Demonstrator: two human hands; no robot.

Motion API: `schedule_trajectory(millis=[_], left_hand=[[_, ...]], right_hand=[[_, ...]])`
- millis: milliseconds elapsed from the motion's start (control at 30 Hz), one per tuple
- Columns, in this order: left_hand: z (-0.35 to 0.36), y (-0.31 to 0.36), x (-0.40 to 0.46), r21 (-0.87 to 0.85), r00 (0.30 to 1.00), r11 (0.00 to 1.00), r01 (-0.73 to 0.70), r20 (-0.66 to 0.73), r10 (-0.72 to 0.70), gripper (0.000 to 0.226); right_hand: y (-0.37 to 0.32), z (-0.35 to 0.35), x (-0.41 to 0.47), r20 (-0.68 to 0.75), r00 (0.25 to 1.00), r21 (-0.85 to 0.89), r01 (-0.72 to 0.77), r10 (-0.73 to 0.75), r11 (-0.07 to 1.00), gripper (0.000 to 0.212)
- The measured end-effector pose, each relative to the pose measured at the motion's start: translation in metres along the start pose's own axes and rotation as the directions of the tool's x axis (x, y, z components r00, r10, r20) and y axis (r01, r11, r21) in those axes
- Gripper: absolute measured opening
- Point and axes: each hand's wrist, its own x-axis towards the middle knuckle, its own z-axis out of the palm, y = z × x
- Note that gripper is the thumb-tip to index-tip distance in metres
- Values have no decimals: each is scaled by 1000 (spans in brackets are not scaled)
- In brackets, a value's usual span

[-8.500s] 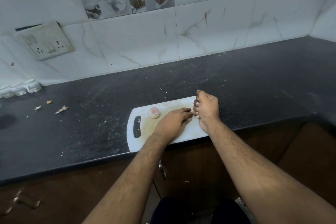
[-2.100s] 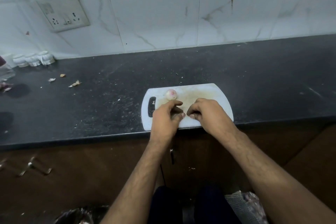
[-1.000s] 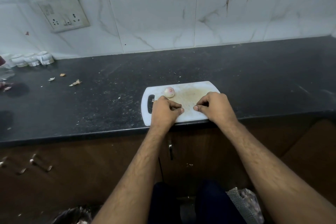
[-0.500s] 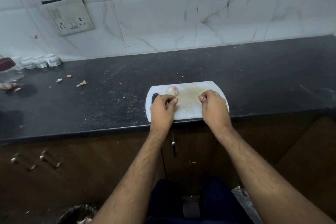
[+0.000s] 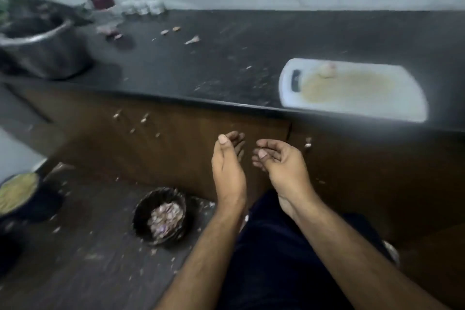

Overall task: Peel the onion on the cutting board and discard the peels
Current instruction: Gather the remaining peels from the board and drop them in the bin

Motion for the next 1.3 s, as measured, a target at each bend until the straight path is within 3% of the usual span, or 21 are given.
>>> schedule_trajectory(millis=[67,133,300,500,733,900,1067,1300], left_hand=[[-34,4,2,-222,979,967,121,-136,-153,53],[-65,5,2,-433,942,890,140,-218,-254,66],[-143,3,17,-772,836,635,-32,-368,-406,93],[-187,12,35,-773,743,587,-239,-535,-402,95],[-227,21,52,-718,672,622,-312,-630,-389,90],[-227,25,50,-707,672,628,-324,-640,-373,90],[-208,18,39,-703,691,644,-302,-627,-361,89],[-153,21,15,-716,785,668,-203,-527,-326,89]], right_hand=[[19,28,-9,75,989,47,-128,124,991,18],[31,53,-15,137,962,71,-249,238,966,19],[52,135,-26,263,884,135,-431,387,892,25],[70,218,-35,268,843,226,-526,467,820,34],[78,270,-32,394,799,95,-526,453,845,45],[77,269,-38,482,751,106,-562,452,820,55],[71,248,-44,454,799,46,-463,395,885,53],[49,189,-46,379,876,97,-359,299,928,51]])
